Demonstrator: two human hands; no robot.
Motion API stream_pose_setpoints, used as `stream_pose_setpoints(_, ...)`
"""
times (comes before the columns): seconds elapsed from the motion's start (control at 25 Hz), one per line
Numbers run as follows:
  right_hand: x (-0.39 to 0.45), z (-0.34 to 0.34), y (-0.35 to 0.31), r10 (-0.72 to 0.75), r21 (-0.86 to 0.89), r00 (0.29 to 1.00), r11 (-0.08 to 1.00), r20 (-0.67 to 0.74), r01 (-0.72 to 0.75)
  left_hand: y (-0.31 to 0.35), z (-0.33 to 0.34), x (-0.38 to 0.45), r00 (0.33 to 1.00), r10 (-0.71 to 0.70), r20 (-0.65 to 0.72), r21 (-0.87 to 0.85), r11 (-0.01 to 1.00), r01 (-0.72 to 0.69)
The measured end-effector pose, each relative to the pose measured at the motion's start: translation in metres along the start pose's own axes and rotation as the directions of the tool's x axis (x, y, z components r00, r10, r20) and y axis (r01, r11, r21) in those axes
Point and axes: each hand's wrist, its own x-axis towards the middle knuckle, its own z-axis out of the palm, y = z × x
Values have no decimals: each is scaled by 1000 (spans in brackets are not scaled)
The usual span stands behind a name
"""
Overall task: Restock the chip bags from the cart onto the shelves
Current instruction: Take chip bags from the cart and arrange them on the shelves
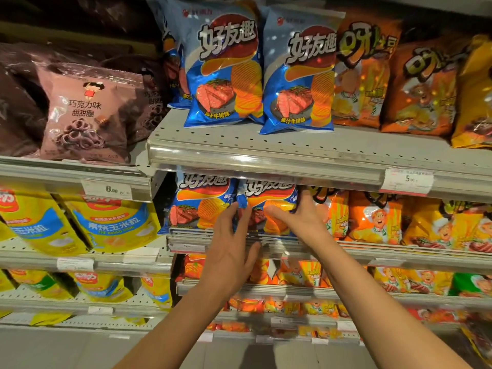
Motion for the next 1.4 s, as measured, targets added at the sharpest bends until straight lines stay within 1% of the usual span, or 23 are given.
stream_pose_setpoints(0.04, -5, -5, -1, -111, -135, 988, 986, -106, 97, 2, 0, 2, 996, 70, -60, 38, 997, -68)
stream_pose_setpoints(0.08, -11, -10, -4, -239, -293, 954, 939, -183, 179, 6, 1, 7, 988, 128, -90, 81, 989, -121)
stream_pose_setpoints(0.12, -14, -14, -9, -355, -447, 915, 861, -191, 241, 10, 1, 14, 983, 158, -97, 120, 982, -146)
stream_pose_setpoints(0.16, -13, -18, -15, -426, -563, 895, 775, -132, 285, 14, 1, 24, 983, 158, -92, 146, 979, -144)
stream_pose_setpoints(0.2, -7, -22, -22, -433, -637, 901, 702, -26, 319, 16, 1, 36, 987, 138, -80, 157, 980, -124)
stream_pose_setpoints(0.24, 2, -24, -29, -385, -672, 919, 659, 85, 338, 16, 1, 46, 993, 108, -57, 169, 981, -97)
stream_pose_setpoints(0.28, 12, -26, -32, -321, -680, 930, 644, 177, 352, 14, 1, 54, 997, 80, -21, 191, 979, -74)
stream_pose_setpoints(0.32, 22, -29, -33, -257, -677, 934, 643, 250, 358, 10, 2, 61, 998, 57, 23, 212, 975, -61)
stream_pose_setpoints(0.36, 29, -31, -34, -205, -661, 935, 663, 290, 351, 5, 4, 66, 997, 37, 63, 216, 975, -50)
stream_pose_setpoints(0.44, 38, -32, -34, -163, -633, 940, 703, 301, 325, -3, 8, 72, 995, 11, 99, 190, 981, -30)
stream_pose_setpoints(0.64, 41, -24, -20, -183, -644, 939, 689, 290, 333, -9, 12, 67, 998, 21, 60, 123, 992, -28)
stream_pose_setpoints(0.76, 35, -20, -14, -262, -628, 933, 690, 247, 360, -11, 13, 63, 998, 22, 63, 124, 992, -30)
stream_pose_setpoints(0.8, 35, -20, -15, -266, -630, 932, 687, 245, 362, -10, 13, 64, 997, 20, 72, 116, 993, -28)
stream_pose_setpoints(0.92, 36, -22, -21, -206, -659, 942, 674, 264, 332, -8, 9, 64, 995, 21, 93, 77, 997, -28)
stream_pose_setpoints(1.0, 31, -26, -22, -209, -644, 944, 691, 256, 327, -4, 6, 56, 997, 42, 66, 75, 996, -47)
stream_pose_setpoints(1.04, 27, -29, -20, -240, -625, 944, 708, 227, 330, 0, 7, 49, 998, 58, 24, 63, 996, -60)
stream_pose_setpoints(1.12, 12, -40, -7, -345, -555, 931, 754, 118, 350, 12, 14, 32, 991, 114, -66, 27, 993, -113)
stream_pose_setpoints(1.2, -10, -60, 16, -413, -445, 911, 815, 2, 371, 32, 28, 17, 975, 200, -93, -22, 979, -203)
stream_pose_setpoints(1.24, -22, -73, 32, -416, -388, 908, 844, -41, 369, 44, 38, 11, 968, 238, -80, -70, 967, -243)
stream_pose_setpoints(1.28, -36, -88, 50, -392, -344, 917, 873, -76, 345, 59, 49, 6, 962, 268, -61, -124, 954, -274)
stream_pose_setpoints(1.4, -82, -145, 113, -210, -224, 962, 960, -176, 169, 110, 88, -4, 948, 318, 26, -238, 923, -303)
